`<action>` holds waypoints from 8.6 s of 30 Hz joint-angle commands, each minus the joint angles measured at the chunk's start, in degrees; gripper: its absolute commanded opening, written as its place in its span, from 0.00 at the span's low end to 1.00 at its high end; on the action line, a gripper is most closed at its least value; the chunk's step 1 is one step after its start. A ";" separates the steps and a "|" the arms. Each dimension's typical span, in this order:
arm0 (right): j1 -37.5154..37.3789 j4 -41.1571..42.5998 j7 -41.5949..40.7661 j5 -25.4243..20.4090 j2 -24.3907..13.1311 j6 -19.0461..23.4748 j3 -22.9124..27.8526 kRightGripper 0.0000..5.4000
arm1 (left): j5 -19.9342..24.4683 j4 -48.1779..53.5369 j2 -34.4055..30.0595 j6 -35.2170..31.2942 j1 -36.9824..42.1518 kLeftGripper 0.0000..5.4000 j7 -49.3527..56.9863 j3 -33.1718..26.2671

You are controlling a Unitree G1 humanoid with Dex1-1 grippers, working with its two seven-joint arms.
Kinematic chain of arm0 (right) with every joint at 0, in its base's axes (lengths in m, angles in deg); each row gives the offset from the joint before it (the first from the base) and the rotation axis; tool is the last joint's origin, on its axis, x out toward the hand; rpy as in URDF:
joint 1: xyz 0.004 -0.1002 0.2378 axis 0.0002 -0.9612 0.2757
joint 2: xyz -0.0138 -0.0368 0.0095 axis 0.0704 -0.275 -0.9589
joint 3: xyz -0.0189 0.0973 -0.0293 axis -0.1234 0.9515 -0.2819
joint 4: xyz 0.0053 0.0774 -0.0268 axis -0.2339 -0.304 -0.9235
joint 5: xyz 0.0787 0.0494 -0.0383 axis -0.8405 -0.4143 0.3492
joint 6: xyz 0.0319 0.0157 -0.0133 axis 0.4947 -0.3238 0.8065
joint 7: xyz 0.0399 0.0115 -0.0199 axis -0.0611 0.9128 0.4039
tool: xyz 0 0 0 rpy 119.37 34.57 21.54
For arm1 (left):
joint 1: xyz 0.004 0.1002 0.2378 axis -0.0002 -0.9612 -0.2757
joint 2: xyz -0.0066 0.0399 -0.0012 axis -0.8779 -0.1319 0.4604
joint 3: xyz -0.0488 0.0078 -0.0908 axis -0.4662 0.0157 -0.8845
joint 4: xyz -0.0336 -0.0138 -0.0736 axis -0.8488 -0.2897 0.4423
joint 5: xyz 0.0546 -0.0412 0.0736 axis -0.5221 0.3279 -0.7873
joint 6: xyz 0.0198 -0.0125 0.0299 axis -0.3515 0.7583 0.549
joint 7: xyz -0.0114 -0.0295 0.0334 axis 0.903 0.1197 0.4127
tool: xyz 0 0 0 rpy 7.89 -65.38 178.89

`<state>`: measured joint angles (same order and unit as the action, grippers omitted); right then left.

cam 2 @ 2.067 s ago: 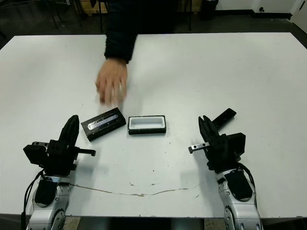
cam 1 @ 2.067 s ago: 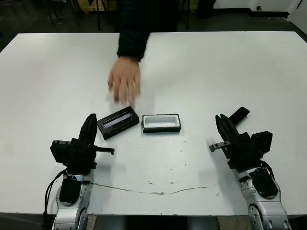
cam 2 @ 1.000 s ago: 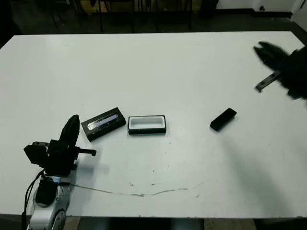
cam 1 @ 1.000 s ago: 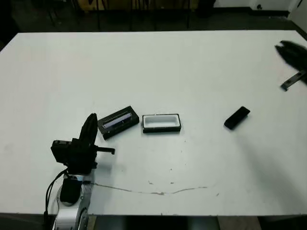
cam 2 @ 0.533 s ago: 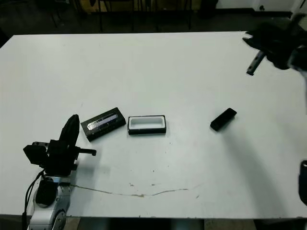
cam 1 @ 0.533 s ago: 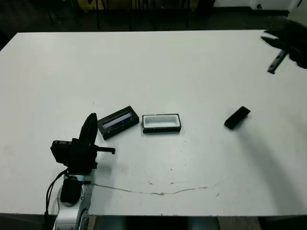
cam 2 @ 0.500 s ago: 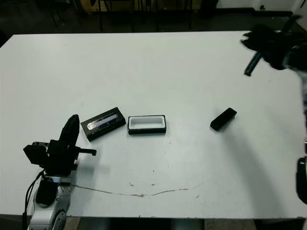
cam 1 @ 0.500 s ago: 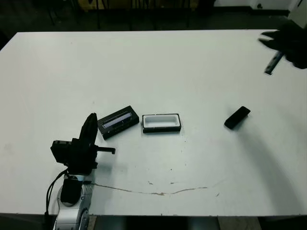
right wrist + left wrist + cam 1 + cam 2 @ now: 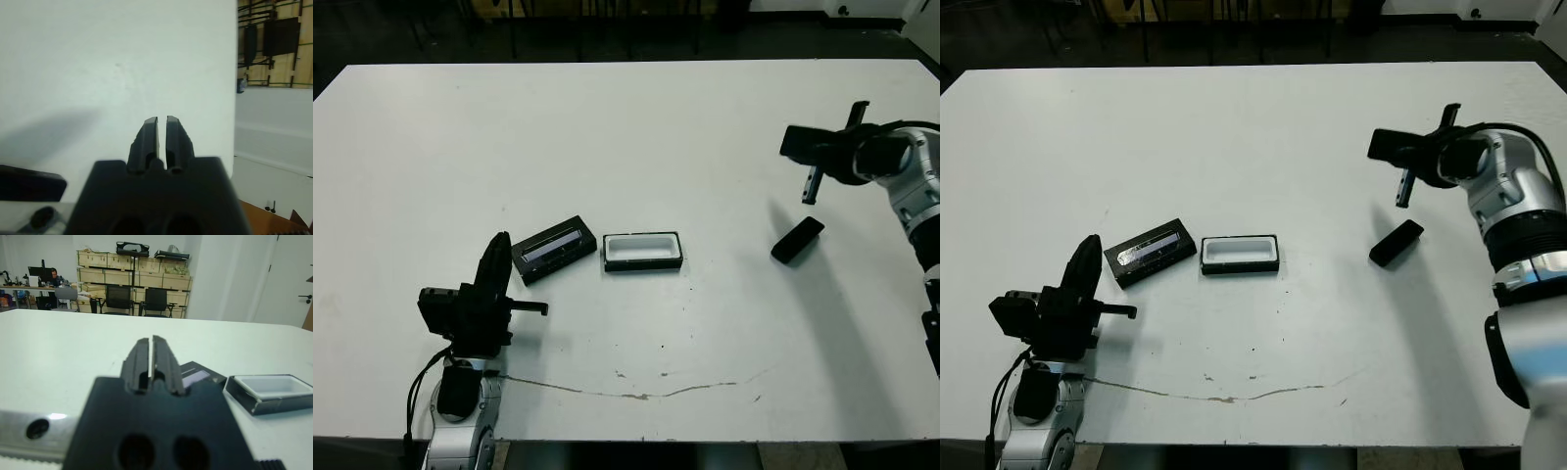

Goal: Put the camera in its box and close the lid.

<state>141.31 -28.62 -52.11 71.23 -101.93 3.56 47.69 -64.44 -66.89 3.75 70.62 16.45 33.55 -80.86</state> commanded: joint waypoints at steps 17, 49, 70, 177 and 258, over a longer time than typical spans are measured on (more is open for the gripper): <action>-4.47 0.34 -1.73 0.97 0.88 4.32 -1.46 0.00 | -1.41 0.16 -0.10 -1.37 -1.62 0.00 0.73 0.21; -20.18 20.88 -12.11 -6.26 -10.26 3.85 4.72 0.00 | -1.58 -1.53 -0.33 0.34 -0.36 0.00 1.31 -0.69; -33.70 32.79 -17.31 -16.38 -15.01 6.46 10.69 0.00 | -1.68 -0.59 -0.28 -0.49 -1.09 0.00 1.83 -0.66; -61.23 48.89 -2.36 -47.46 -0.23 21.13 29.83 0.68 | -0.99 -0.73 0.22 -0.69 -1.70 0.00 0.83 -0.58; -6.55 28.86 -36.62 -35.91 9.07 23.99 1.04 0.12 | -1.67 -0.08 1.13 -1.33 -2.49 0.00 1.75 0.22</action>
<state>133.76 1.04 -88.15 34.41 -92.95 27.23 49.28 -65.52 -66.63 5.01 70.12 14.79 34.92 -80.79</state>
